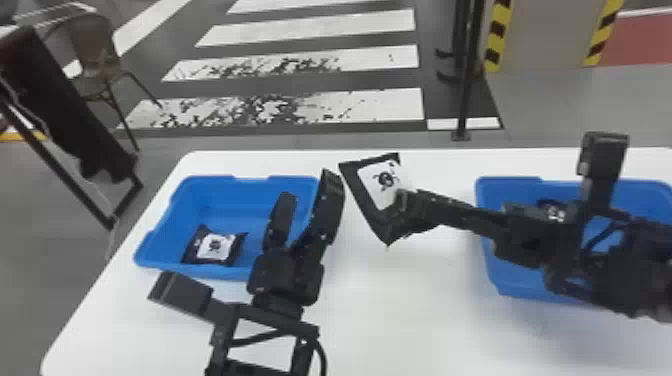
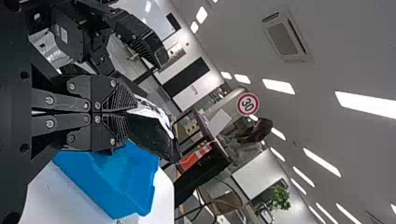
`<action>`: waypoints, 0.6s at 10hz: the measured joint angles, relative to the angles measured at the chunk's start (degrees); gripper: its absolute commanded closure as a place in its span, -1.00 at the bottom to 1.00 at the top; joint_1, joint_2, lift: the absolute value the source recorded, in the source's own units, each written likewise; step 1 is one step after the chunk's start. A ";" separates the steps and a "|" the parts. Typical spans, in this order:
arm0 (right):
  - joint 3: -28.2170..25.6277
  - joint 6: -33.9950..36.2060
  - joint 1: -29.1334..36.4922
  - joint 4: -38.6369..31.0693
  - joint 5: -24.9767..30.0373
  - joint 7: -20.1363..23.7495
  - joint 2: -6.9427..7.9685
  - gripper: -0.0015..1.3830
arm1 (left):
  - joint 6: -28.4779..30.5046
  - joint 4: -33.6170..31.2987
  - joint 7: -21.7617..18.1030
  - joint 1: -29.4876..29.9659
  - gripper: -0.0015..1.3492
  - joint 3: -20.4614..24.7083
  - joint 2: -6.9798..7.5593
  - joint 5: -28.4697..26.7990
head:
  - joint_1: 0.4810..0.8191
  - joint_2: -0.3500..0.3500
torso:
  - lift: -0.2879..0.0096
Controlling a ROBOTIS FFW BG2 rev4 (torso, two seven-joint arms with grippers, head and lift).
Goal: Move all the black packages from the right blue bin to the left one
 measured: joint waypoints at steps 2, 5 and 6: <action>2.44 -0.11 -0.92 0.82 -2.37 0.14 -0.21 0.73 | 2.66 -0.13 -1.17 -0.53 -0.59 0.29 0.04 -0.82 | 0.27 0.57 | -0.27; 4.99 -0.17 -2.03 1.64 -3.72 0.13 -0.42 0.73 | 4.44 -0.94 -2.08 -0.80 0.14 0.38 0.13 -1.42 | 0.27 0.60 | -0.27; 5.51 -0.39 -2.39 2.11 -4.02 0.13 -0.43 0.73 | 6.12 -1.57 -2.86 -0.80 0.28 0.54 0.18 -1.37 | 0.27 0.59 | -0.27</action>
